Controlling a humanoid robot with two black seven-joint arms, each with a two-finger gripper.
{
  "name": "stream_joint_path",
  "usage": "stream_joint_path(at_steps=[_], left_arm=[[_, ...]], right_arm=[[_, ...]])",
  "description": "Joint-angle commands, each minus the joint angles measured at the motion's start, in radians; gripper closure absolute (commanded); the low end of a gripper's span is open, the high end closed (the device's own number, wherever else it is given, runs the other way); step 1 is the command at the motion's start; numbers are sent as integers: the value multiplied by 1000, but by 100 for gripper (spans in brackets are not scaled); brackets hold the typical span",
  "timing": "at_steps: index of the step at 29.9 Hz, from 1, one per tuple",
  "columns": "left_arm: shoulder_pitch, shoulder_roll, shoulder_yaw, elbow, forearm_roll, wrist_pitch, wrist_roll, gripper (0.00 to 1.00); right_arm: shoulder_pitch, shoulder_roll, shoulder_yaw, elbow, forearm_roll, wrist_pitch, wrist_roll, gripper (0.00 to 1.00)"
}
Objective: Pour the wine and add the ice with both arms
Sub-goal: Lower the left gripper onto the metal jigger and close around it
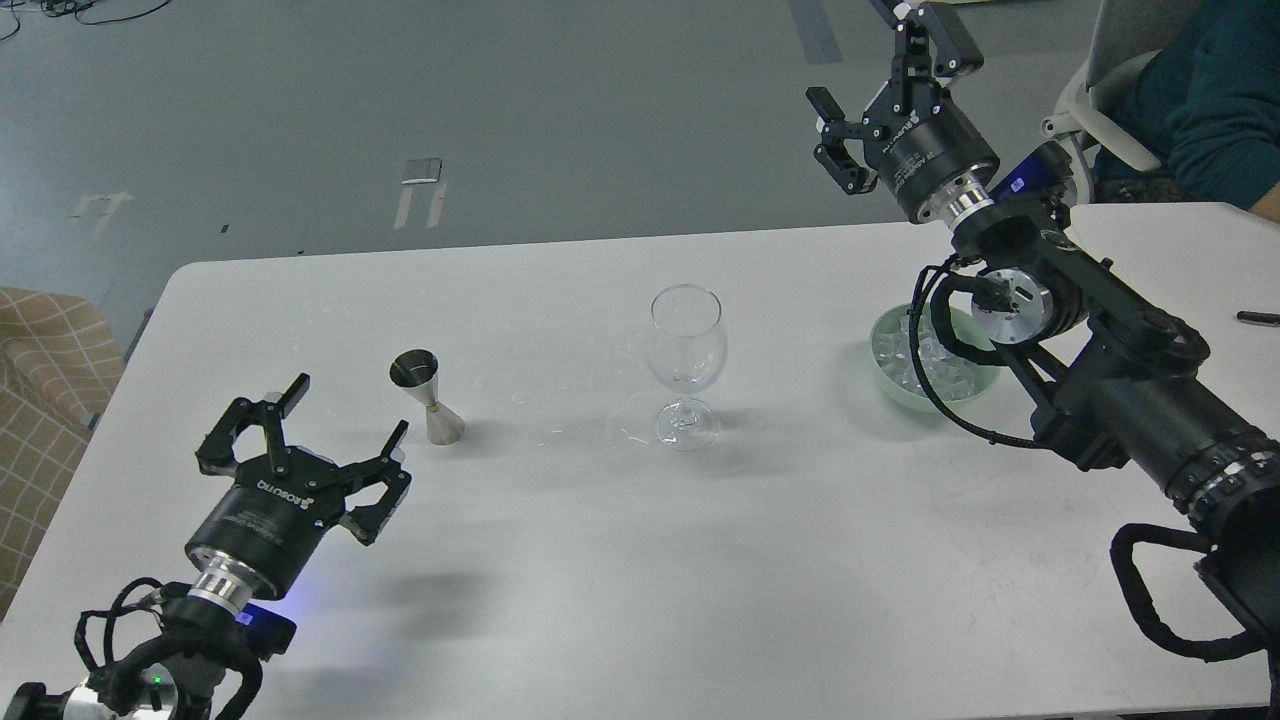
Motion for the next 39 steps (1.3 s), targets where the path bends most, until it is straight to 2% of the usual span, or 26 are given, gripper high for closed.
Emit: stream_joint_path(at_steps=[1,5,14,19,25,32,39], left_arm=[[-21,-30,-1,53,2,4,-1,3],[-77,-71,-4,135,0,1,-30,3],[-162,-82,-10,249,14,-2,-33,2],[-225,-82,-10,333,15,-48,-35,2],[-274,-82,-3,412,22,-57,-36,2],[-285,-82,7,429,46,-65,-41,2],[-331,-82,8,475,54,-62,-72,5]], right_arm=[[0,-1,0,0,1,-2,0,0],[0,1,0,0,-1,-2,0,0],[0,2,-20,0,-3,-10,0,0],[0,1,-22,0,-1,-13,0,0],[0,4,-22,-2,-3,-13,0,0],[0,4,-29,-6,-1,-14,0,0],[-3,4,-29,-6,-3,-14,0,0]])
